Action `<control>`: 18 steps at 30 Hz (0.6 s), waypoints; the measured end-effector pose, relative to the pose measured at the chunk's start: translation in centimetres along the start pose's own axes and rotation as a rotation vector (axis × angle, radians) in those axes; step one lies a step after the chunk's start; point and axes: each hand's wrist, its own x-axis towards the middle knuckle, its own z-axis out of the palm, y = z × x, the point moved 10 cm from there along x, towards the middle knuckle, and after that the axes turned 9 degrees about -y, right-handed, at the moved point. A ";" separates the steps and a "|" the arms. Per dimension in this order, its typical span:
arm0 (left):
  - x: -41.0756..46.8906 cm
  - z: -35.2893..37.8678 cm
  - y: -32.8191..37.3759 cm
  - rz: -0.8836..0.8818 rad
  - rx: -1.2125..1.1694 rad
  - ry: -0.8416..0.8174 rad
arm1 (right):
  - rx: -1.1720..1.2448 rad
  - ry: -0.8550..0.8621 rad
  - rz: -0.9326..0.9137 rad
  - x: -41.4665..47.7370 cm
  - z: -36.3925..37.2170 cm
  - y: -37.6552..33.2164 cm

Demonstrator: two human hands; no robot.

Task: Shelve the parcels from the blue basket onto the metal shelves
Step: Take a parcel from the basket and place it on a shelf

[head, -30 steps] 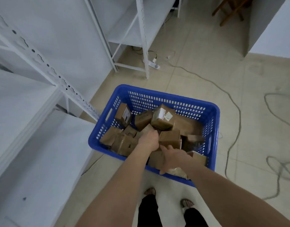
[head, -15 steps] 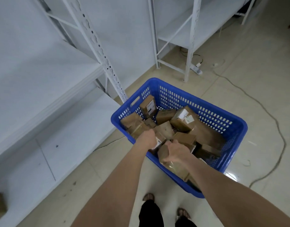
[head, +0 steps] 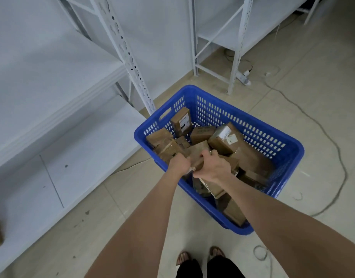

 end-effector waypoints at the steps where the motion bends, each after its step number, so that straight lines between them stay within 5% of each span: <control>1: -0.6 -1.6 0.3 0.005 -0.083 0.040 | 0.080 0.057 -0.011 -0.6 -2.1 -0.7; 8: -8.0 -12.4 2.1 0.039 -0.524 0.143 | 1.054 0.284 -0.109 -5.1 -13.4 -4.9; 12: -11.7 -17.8 2.1 0.141 -0.729 0.161 | 1.493 0.156 -0.173 -7.4 -15.2 -9.1; 18: -17.3 -25.0 0.1 0.274 -0.949 0.097 | 1.746 -0.057 -0.372 -11.4 -16.4 -18.2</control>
